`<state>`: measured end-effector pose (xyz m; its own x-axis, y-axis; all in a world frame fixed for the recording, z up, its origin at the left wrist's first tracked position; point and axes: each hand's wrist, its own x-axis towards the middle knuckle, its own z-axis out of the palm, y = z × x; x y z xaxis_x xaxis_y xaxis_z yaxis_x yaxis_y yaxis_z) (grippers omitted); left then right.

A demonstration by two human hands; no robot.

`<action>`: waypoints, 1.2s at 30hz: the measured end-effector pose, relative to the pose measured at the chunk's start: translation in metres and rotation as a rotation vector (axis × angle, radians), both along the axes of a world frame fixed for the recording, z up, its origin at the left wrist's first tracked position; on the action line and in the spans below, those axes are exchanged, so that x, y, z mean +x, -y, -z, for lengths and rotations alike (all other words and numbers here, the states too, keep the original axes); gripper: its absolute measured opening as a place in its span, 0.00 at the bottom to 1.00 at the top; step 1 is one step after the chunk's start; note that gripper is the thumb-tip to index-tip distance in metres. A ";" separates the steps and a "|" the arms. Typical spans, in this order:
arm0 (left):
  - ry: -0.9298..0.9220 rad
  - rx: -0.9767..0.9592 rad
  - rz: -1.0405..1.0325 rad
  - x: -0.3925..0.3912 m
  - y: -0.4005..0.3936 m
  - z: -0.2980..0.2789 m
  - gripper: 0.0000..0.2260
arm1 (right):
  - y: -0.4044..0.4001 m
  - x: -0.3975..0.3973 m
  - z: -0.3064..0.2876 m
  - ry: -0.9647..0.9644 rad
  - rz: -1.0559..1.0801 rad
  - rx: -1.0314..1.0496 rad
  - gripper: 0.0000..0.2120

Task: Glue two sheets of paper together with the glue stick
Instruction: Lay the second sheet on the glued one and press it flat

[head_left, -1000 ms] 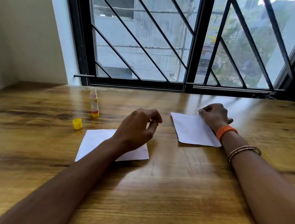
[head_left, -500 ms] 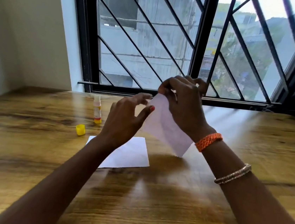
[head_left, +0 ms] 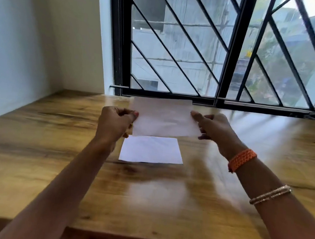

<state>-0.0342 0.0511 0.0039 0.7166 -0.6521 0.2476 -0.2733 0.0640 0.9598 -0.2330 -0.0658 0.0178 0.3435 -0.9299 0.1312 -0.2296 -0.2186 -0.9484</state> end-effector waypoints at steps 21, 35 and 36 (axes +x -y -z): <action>-0.146 0.345 0.041 0.026 -0.011 0.016 0.05 | -0.002 0.006 0.024 -0.053 -0.086 0.376 0.07; -0.145 0.368 0.068 0.024 -0.012 0.014 0.05 | -0.004 0.016 0.027 -0.077 -0.097 0.331 0.06; -0.143 0.371 0.066 0.024 -0.012 0.014 0.06 | -0.004 0.017 0.027 -0.081 -0.091 0.327 0.06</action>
